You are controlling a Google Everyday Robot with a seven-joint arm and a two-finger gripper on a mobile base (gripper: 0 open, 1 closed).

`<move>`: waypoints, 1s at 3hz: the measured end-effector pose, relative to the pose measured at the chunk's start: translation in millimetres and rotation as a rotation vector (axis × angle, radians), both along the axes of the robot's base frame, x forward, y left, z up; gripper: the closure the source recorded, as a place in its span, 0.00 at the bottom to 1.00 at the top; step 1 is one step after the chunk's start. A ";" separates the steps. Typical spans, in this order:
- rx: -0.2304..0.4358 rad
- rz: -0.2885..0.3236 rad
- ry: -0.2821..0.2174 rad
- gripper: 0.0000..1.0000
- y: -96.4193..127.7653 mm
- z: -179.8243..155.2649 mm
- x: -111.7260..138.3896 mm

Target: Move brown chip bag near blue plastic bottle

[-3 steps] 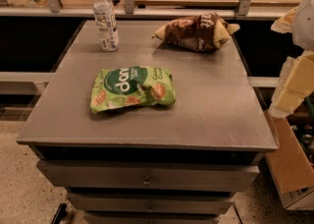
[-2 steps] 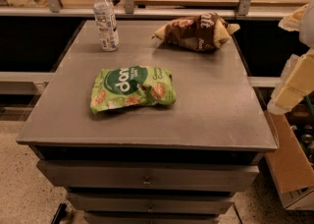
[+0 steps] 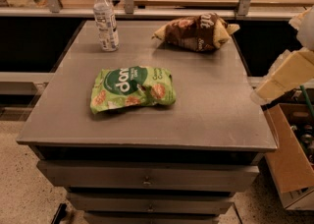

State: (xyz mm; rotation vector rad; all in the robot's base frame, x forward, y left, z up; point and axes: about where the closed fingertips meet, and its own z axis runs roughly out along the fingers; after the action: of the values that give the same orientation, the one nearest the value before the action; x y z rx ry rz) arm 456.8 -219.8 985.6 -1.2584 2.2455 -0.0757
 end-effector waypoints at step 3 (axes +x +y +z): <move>0.221 -0.338 -0.134 0.00 -7.8 4.4 31.2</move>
Offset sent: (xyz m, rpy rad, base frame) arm 0.0307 -0.0121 -0.0003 0.2551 -0.1462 -0.4002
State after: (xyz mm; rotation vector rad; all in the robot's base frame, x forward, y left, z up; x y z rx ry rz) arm 487.9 -227.6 990.1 -0.7312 2.2556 -0.0357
